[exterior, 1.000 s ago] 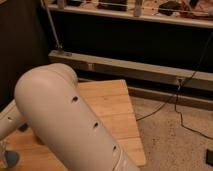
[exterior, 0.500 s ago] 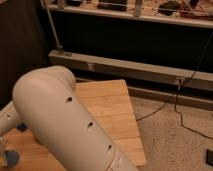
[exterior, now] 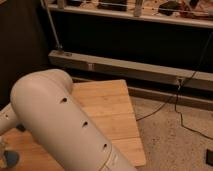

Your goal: Place the ceramic cup over the eraser

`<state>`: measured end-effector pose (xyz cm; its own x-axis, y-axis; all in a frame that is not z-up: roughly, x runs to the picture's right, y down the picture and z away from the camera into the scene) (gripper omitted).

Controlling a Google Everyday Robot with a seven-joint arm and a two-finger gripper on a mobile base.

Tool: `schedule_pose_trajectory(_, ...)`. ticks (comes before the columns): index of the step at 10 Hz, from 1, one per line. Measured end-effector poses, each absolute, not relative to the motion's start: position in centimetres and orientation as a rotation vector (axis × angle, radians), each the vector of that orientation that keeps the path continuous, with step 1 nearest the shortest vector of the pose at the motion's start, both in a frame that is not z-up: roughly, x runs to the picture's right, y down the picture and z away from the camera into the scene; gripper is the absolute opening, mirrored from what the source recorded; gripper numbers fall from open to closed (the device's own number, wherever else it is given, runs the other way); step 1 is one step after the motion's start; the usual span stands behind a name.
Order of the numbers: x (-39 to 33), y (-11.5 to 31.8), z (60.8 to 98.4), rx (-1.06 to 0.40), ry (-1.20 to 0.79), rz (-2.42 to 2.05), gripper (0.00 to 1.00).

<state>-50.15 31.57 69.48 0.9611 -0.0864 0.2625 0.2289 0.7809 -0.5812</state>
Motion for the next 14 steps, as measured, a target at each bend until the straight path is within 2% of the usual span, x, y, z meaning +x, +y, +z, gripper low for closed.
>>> schedule_pose_trajectory(4,-49.4,31.6,69.5,-0.655,-0.191,-0.173,0.23)
schedule_pose_trajectory(6,-49.3,30.5,69.1,-0.637,-0.179,-0.154,0.05)
schedule_pose_trajectory(7,-49.1,29.2,68.6,-0.620,-0.176,-0.131,0.00)
schedule_pose_trajectory(10,-47.3,24.8,67.4,-0.578,-0.156,-0.048,0.00)
schedule_pose_trajectory(14,-43.3,16.8,65.4,-0.491,-0.119,0.065,0.00)
